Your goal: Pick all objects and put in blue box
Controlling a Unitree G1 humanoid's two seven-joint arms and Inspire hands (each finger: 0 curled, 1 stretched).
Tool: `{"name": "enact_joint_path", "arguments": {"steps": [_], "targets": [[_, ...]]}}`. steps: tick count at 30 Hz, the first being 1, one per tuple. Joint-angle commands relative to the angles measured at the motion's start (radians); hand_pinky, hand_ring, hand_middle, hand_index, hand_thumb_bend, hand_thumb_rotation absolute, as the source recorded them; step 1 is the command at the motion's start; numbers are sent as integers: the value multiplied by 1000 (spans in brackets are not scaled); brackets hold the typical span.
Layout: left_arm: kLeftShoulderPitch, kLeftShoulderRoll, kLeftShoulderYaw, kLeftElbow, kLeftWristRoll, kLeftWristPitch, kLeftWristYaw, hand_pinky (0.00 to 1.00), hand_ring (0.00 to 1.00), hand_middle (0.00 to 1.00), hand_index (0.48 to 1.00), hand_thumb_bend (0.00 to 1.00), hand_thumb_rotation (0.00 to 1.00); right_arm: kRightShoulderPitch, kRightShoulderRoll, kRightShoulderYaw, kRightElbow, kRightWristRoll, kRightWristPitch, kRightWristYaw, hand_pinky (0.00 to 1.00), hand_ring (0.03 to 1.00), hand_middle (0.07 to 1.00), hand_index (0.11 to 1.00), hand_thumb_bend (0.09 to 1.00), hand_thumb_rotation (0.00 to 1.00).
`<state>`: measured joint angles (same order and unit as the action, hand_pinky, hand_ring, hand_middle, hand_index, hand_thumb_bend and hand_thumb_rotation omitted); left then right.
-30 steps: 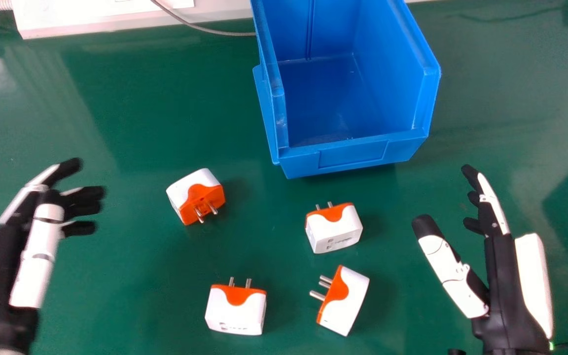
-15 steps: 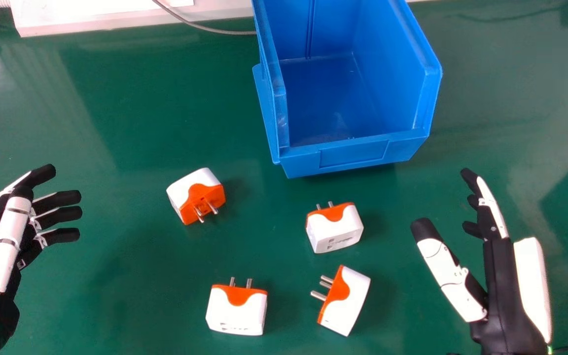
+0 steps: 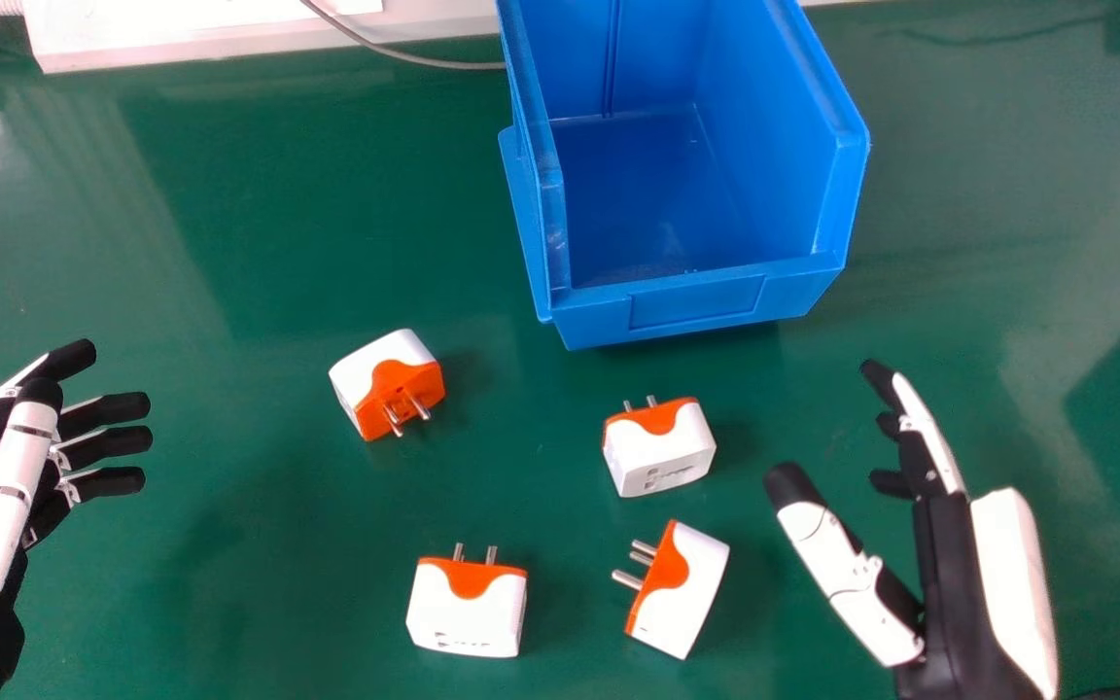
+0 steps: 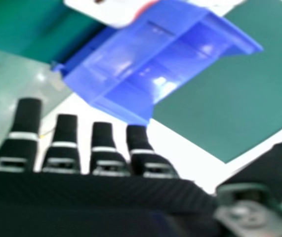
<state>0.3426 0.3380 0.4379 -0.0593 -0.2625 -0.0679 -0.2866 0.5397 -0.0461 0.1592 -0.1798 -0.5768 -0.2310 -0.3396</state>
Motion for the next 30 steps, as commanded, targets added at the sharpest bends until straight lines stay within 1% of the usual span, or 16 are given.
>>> {"name": "enact_joint_path", "arguments": {"steps": [1,3,5,7,9,11,13,15,17,21,23,26,28,30], "targets": [[8,7,10,-13,15,-42,-5,646,698,715,850,285,844,19,3,10,-51,-9,13,1,732,869,909,890,475,853],[11,6,11,-6,18,-55,-7,647,698,714,850,286,843,29,0,20,-56,0,6,9,741,861,910,890,500,859],[18,4,13,-11,16,-58,-9,648,698,714,850,287,840,31,-10,32,-42,13,-23,11,768,861,911,890,527,871],[27,1,15,-19,12,-60,-12,649,698,714,851,289,838,36,-18,42,-30,25,-47,11,771,870,911,890,535,876],[31,0,17,-18,9,-65,-17,649,699,716,853,292,837,41,-27,52,-20,28,-64,11,771,881,913,892,529,879],[35,-1,17,-22,8,-65,-18,649,700,718,854,293,836,43,-34,60,-12,21,-76,7,772,885,915,894,524,877],[41,-1,19,-33,9,-60,-17,650,700,719,855,292,836,50,-39,70,-14,5,-77,1,772,887,918,896,522,874],[45,0,20,-42,13,-56,-14,650,701,719,855,291,835,58,-46,81,-21,-24,-69,-8,776,892,921,901,523,872],[48,1,21,-44,20,-57,-10,650,701,720,856,290,835,65,-47,88,-27,-58,-58,-20,779,897,927,909,524,870],[58,2,23,-62,39,-52,0,650,702,720,856,288,834,79,-42,111,-45,-151,-13,-40,782,902,931,914,525,864],[59,6,25,-61,47,-48,4,648,702,720,856,287,834,89,-44,123,-56,-183,9,-36,784,904,934,916,531,864],[59,8,28,-59,56,-45,10,644,703,720,856,285,832,106,-50,139,-74,-204,31,-26,794,914,942,918,550,866],[63,8,30,-69,61,-38,14,641,702,720,856,283,831,115,-56,150,-84,-215,44,-20,803,920,947,920,561,866],[67,8,31,-81,64,-27,16,634,700,718,857,279,827,118,-63,158,-84,-224,52,-22,825,934,960,927,594,856]]}}
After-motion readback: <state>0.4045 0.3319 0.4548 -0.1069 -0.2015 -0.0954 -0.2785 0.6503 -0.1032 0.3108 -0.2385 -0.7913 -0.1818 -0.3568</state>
